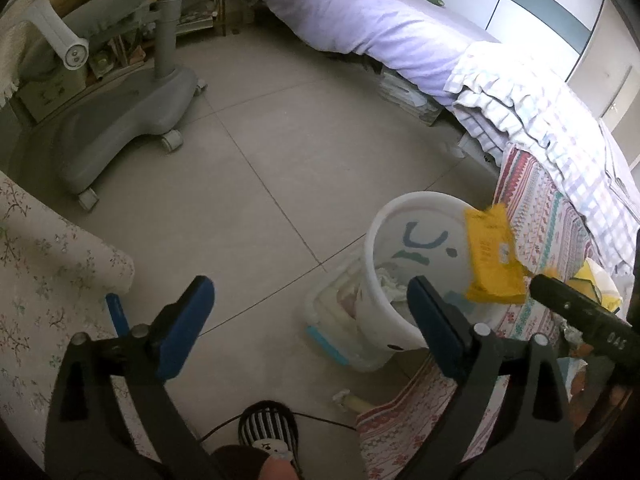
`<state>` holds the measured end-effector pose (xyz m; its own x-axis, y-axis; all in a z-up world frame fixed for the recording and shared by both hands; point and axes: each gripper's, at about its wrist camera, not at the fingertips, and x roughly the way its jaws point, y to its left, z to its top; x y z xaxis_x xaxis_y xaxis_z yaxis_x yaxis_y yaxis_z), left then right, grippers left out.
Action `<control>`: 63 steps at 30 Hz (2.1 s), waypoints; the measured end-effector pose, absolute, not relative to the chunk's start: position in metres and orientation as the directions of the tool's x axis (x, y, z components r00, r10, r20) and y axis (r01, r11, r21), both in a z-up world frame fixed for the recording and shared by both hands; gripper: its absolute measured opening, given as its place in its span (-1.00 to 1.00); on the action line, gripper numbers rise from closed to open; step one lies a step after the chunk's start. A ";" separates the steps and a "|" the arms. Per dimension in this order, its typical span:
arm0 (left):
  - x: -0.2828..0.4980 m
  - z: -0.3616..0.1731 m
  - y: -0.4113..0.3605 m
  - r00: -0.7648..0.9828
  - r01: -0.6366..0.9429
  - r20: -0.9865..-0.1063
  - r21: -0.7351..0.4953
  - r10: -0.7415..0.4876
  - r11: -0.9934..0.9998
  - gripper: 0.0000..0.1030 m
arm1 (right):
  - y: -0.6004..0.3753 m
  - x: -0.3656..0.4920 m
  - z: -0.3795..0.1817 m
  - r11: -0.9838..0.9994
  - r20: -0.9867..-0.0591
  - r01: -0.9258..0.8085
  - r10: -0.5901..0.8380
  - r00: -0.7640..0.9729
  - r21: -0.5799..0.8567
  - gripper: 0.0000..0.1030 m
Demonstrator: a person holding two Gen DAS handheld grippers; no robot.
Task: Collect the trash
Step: 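Drop the yellow snack bag into the wastebasket with the right tool, then return to the pile and grasp the nut snack bag with the left tool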
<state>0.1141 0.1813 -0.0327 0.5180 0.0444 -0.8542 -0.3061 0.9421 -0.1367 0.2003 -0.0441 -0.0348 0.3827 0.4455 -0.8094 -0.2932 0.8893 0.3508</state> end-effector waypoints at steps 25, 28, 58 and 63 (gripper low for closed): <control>0.117 -0.019 0.097 0.532 -0.167 -0.847 -0.129 -0.021 0.978 0.93 | -0.184 0.144 0.017 0.955 -0.793 -0.179 0.296 0.533 0.236 0.81; 0.119 -0.018 0.079 0.528 -0.134 -0.848 -0.127 -0.037 0.983 0.93 | -0.206 0.138 0.016 0.957 -0.797 -0.149 0.290 0.530 0.249 0.81; 0.134 -0.037 -0.126 0.372 0.213 -0.889 -0.197 -0.266 0.957 0.93 | -0.407 0.096 -0.025 0.965 -0.906 0.206 0.065 0.417 0.164 0.81; 0.132 -0.042 -0.161 0.321 0.302 -0.895 -0.212 -0.309 0.929 0.93 | -0.419 0.096 -0.033 0.961 -0.918 0.226 0.057 0.394 0.156 0.81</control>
